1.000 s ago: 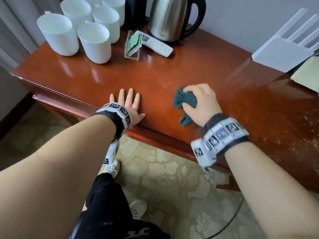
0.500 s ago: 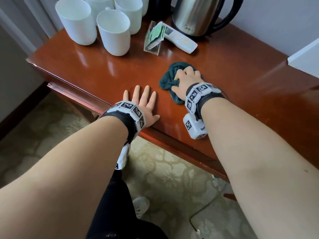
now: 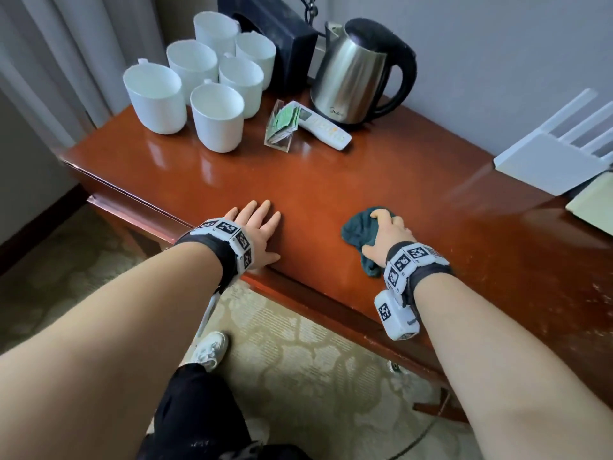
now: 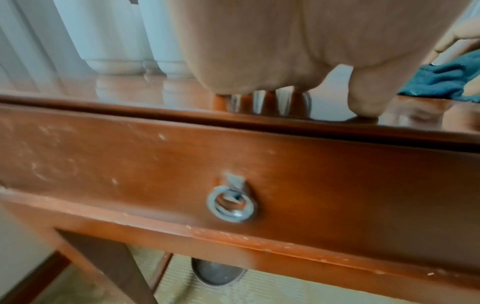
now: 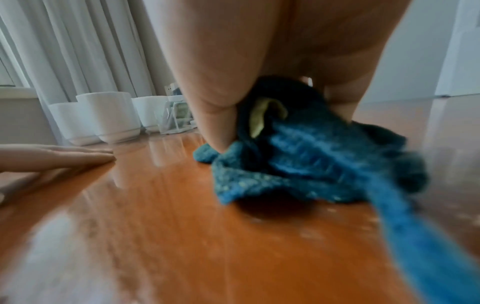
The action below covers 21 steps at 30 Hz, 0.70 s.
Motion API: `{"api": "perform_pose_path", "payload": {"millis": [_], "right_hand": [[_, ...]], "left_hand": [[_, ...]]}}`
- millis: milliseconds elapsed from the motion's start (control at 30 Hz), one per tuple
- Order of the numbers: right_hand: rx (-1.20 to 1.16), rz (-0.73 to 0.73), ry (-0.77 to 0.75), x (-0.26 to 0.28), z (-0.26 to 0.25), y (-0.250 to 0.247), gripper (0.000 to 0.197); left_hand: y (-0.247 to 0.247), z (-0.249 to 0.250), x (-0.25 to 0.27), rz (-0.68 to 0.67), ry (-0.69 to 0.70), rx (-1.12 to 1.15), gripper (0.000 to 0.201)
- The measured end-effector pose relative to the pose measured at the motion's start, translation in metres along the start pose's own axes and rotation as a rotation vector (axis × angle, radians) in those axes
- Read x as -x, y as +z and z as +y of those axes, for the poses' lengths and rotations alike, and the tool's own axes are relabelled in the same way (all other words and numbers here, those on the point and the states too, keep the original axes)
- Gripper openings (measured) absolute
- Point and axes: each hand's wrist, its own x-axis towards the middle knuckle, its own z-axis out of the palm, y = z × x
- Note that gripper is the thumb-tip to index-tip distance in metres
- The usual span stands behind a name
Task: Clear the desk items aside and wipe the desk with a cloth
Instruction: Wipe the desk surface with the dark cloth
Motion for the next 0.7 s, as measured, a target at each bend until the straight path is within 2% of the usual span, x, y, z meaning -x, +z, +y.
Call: {"api": "perform_pose_path", "payload": {"millis": [100, 200, 300, 467, 700], "right_hand": [[-0.046, -0.033, -0.063, -0.002, -0.027, -0.004, 0.06], [-0.023, -0.005, -0.259, -0.007, -0.067, -0.008, 0.056], [-0.012, 0.079, -0.398, -0.022, -0.116, -0.01, 0.056], [-0.027, 0.119, -0.43, -0.05, -0.18, -0.002, 0.057], [0.066, 0.073, -0.464, -0.06, -0.196, 0.005, 0.045]], "left_hand": [[-0.009, -0.039, 0.002, 0.052, -0.151, 0.066, 0.098], [-0.016, -0.082, -0.004, 0.075, -0.297, 0.121, 0.109], [-0.017, -0.11, -0.017, 0.069, -0.263, 0.088, 0.118], [-0.018, -0.118, -0.03, -0.004, -0.195, 0.073, 0.122], [-0.022, -0.125, -0.037, -0.108, -0.156, 0.069, 0.124]]}}
